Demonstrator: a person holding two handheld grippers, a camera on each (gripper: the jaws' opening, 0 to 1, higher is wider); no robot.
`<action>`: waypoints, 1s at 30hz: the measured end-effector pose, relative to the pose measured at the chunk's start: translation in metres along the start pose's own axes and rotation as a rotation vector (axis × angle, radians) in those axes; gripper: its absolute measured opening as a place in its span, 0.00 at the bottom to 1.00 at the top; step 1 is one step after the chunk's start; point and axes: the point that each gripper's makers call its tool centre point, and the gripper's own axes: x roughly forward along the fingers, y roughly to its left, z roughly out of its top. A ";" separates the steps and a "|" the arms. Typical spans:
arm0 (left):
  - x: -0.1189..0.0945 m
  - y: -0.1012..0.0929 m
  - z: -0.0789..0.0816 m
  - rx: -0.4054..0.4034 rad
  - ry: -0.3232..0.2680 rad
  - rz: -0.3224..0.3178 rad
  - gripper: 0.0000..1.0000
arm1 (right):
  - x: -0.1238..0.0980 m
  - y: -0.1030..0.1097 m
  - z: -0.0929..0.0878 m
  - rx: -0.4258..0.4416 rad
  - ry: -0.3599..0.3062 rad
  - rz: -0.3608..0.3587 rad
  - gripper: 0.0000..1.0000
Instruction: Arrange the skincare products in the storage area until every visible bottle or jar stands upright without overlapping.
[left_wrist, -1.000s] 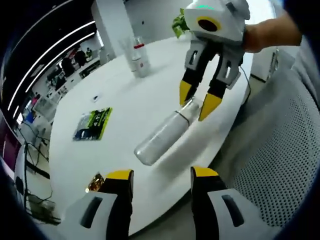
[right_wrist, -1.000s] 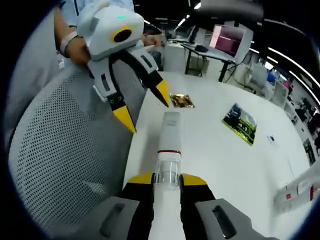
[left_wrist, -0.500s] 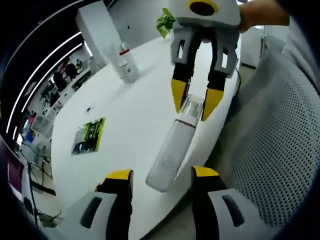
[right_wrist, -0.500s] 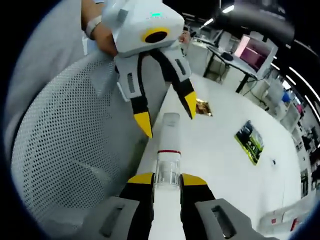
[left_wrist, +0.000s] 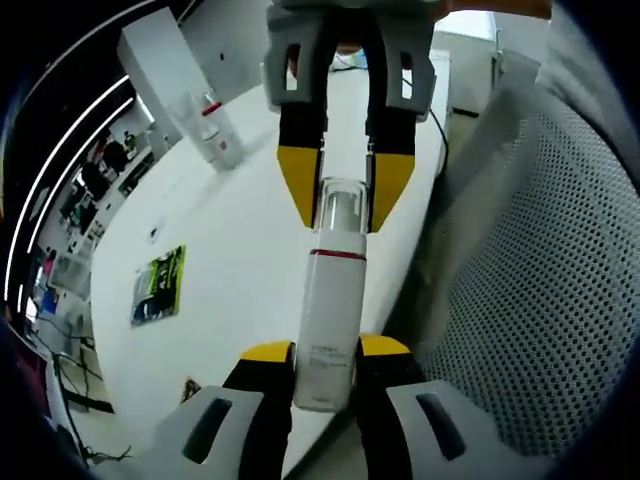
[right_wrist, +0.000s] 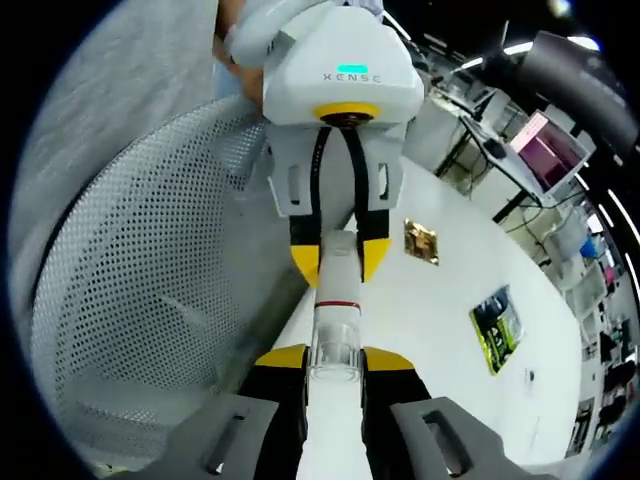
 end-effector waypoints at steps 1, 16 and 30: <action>-0.001 0.001 0.002 0.003 -0.006 -0.003 0.18 | -0.003 -0.005 -0.001 0.000 -0.003 -0.015 0.14; -0.013 0.012 0.018 -0.256 -0.141 -0.025 0.17 | -0.024 -0.043 0.017 0.616 -0.427 -0.137 0.43; -0.030 0.039 0.050 -0.563 -0.321 -0.025 0.17 | -0.035 -0.059 0.037 1.408 -0.866 0.024 0.41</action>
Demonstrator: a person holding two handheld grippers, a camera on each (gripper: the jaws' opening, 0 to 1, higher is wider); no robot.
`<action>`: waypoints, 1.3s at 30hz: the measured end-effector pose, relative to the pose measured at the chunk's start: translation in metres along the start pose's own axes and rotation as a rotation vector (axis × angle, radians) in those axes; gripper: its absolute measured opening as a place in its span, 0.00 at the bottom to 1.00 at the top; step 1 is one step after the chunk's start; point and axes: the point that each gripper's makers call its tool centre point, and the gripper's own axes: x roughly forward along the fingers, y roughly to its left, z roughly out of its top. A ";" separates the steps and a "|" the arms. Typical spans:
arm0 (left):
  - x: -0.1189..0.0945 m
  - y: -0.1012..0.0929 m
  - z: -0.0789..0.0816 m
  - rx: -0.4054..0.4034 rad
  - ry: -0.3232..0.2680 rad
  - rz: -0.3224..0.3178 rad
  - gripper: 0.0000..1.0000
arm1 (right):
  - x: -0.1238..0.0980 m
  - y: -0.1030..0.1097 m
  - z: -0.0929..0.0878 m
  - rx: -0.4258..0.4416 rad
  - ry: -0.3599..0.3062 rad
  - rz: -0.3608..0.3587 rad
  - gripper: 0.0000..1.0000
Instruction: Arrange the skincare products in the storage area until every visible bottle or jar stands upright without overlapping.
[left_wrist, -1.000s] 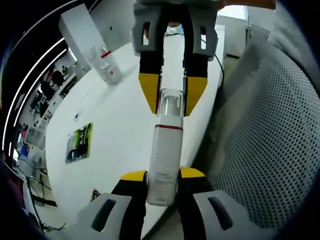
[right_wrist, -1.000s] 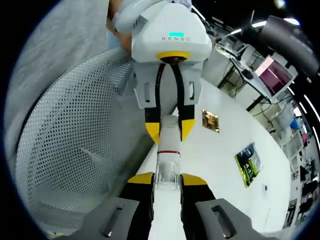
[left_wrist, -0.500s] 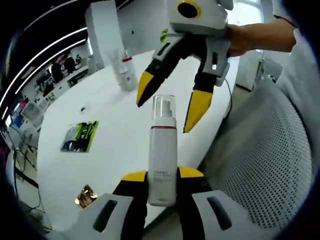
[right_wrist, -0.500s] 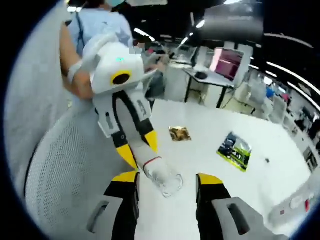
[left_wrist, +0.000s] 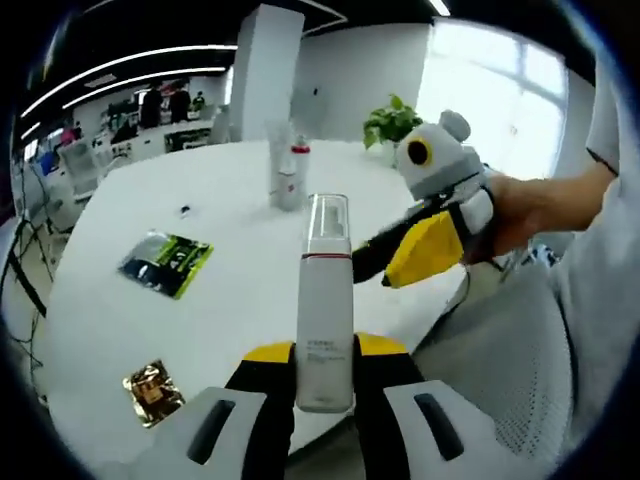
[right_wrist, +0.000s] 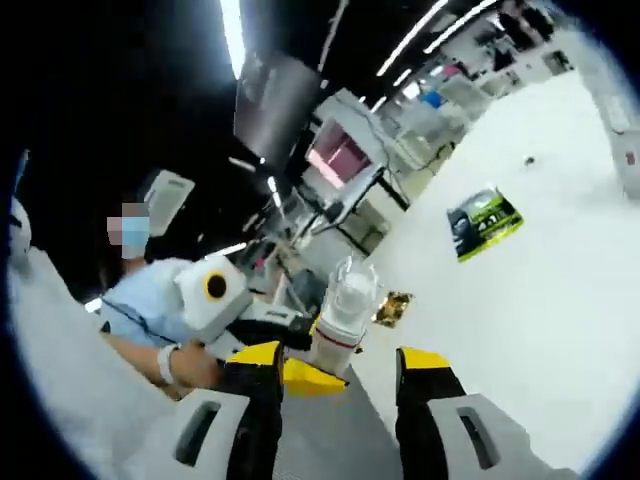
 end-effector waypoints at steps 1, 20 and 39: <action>0.003 -0.004 0.001 0.009 0.002 0.003 0.17 | 0.000 -0.001 0.001 0.009 -0.008 -0.008 0.36; 0.011 -0.058 -0.013 -0.075 0.021 -0.295 0.20 | -0.023 0.012 -0.016 -0.258 0.159 0.092 0.15; -0.003 -0.078 -0.005 -0.225 -0.007 -0.486 0.19 | -0.018 0.047 -0.019 -0.312 0.173 0.307 0.15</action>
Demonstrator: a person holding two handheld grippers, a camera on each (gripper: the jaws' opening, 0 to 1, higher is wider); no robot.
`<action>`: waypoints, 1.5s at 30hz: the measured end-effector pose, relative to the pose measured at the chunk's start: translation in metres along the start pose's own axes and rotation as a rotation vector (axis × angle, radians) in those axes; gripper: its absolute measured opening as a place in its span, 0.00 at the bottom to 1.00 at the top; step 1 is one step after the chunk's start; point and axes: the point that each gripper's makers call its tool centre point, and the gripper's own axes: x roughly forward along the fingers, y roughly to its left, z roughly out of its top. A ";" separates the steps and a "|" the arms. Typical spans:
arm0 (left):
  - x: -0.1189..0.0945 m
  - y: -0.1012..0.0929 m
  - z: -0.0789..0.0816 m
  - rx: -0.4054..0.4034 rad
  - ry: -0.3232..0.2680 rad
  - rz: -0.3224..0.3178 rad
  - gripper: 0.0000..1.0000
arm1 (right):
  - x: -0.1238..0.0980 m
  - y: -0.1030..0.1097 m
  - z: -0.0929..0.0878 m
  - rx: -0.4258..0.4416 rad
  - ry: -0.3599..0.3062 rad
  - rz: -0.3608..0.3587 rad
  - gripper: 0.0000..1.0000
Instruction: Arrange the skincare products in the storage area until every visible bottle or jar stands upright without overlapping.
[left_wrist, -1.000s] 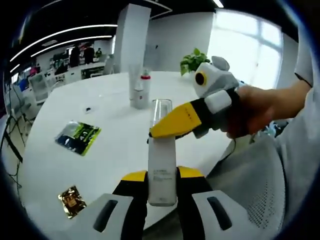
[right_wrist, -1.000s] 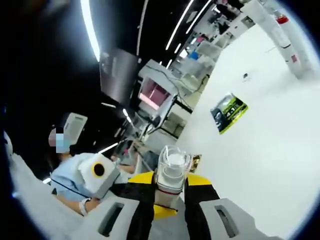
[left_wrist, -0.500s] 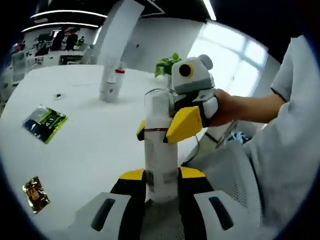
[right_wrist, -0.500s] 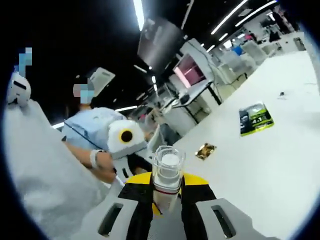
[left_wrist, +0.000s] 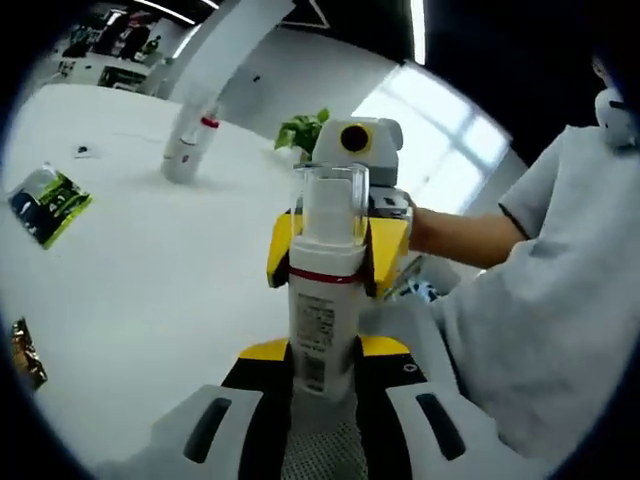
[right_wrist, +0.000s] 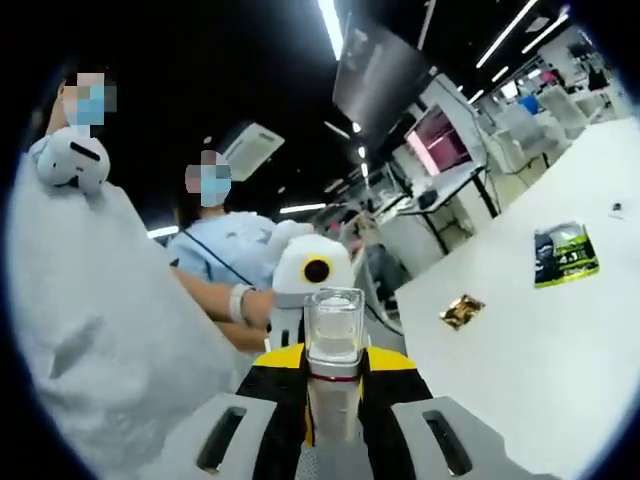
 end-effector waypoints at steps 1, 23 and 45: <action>-0.001 0.003 0.004 -0.019 -0.022 0.019 0.18 | 0.001 -0.004 0.004 0.026 -0.021 -0.028 0.15; -0.018 0.060 -0.013 0.317 0.149 0.509 0.18 | 0.016 -0.055 -0.015 0.335 -0.079 -0.517 0.22; 0.000 0.005 -0.008 0.049 0.052 0.043 0.28 | -0.002 0.007 -0.014 -0.010 -0.008 -0.055 0.18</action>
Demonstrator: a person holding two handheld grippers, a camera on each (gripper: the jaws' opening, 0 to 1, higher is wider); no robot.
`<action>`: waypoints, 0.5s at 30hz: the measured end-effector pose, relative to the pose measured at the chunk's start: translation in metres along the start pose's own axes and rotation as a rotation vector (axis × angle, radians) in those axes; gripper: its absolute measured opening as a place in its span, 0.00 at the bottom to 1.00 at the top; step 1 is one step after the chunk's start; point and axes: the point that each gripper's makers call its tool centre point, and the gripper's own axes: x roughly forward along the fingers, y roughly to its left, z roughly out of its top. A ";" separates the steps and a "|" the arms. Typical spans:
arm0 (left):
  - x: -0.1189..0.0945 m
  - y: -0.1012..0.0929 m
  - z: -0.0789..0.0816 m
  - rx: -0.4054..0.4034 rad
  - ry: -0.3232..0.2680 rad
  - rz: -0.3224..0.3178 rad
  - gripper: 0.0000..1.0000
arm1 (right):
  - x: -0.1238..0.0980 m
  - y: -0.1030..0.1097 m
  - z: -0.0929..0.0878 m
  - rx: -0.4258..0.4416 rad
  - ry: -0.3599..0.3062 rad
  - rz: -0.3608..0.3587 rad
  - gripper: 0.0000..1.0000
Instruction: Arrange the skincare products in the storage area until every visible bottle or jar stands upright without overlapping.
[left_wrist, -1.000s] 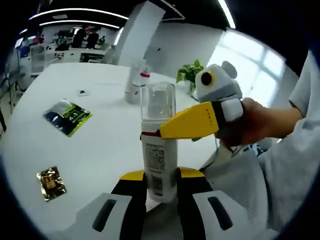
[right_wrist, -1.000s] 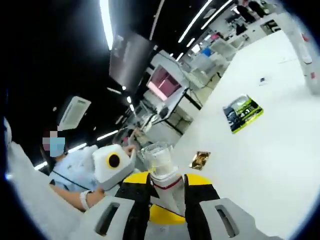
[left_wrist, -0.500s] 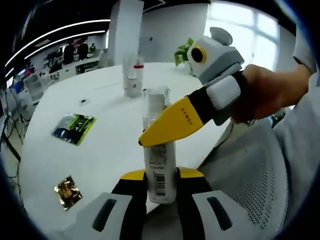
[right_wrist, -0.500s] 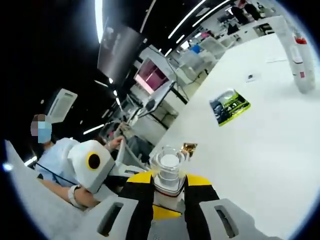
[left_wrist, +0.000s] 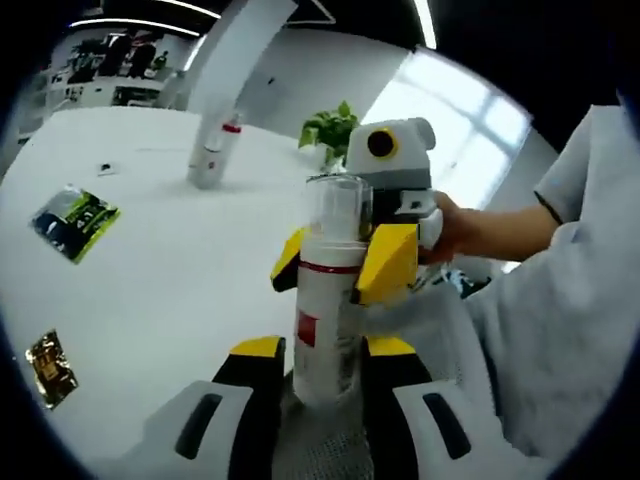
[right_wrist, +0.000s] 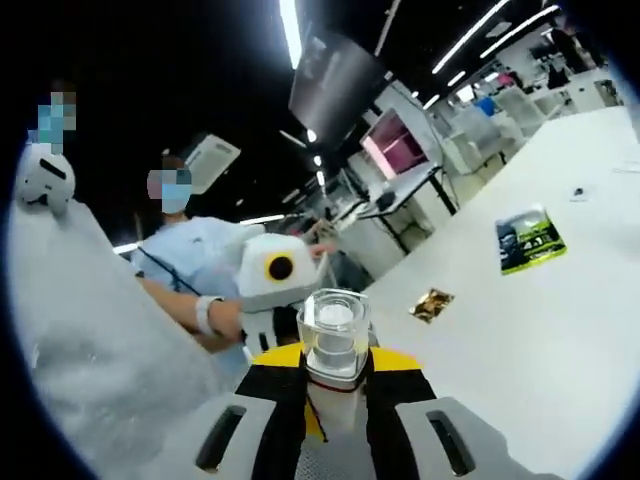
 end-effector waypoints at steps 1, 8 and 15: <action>0.000 -0.004 0.000 -0.013 0.000 -0.023 0.29 | 0.000 0.003 0.001 -0.001 -0.010 0.017 0.18; -0.003 -0.012 0.005 0.017 -0.039 -0.060 0.21 | 0.000 0.002 0.005 -0.001 -0.028 0.033 0.18; -0.005 0.017 -0.005 0.064 0.028 0.130 0.20 | 0.006 -0.026 -0.004 0.061 -0.016 -0.145 0.17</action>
